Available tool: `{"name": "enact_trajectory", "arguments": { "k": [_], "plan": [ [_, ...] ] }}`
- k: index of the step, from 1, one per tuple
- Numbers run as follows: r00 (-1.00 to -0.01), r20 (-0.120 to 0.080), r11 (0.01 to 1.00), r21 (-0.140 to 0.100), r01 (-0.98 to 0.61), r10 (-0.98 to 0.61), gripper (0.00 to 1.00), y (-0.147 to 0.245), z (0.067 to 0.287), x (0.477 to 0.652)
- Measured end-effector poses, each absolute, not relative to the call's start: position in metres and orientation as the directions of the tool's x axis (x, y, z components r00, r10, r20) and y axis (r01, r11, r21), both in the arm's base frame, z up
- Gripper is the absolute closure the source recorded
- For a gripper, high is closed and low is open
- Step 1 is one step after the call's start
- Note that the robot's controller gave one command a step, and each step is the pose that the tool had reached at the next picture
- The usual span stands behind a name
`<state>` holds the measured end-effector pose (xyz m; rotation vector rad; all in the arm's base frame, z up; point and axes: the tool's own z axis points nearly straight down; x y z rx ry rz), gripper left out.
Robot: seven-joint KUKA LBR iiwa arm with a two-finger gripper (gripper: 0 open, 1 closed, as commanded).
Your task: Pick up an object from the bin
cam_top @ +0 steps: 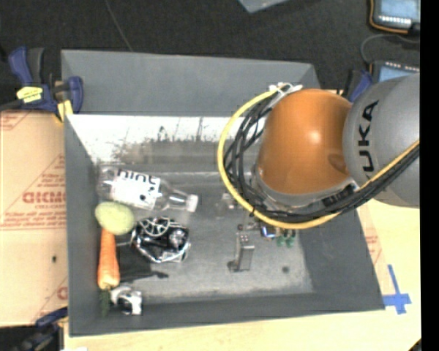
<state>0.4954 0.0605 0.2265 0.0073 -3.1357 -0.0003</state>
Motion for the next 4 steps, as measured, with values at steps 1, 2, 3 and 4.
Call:
{"name": "enact_trajectory", "arguments": {
  "k": [1,2,3,4],
  "plan": [
    [-1.0,-0.003,1.0,0.001,-0.003,-0.003,0.0,0.06,0.231,0.497],
    [-0.998,0.0,0.998,-0.001,0.065,0.065,0.0,0.096,0.232,0.52],
    [-0.992,-0.005,0.992,0.007,0.122,0.122,0.0,0.114,0.208,0.516],
    [-0.985,-0.009,0.985,0.0,0.173,0.173,0.0,0.121,0.159,0.517]
  ]
}}
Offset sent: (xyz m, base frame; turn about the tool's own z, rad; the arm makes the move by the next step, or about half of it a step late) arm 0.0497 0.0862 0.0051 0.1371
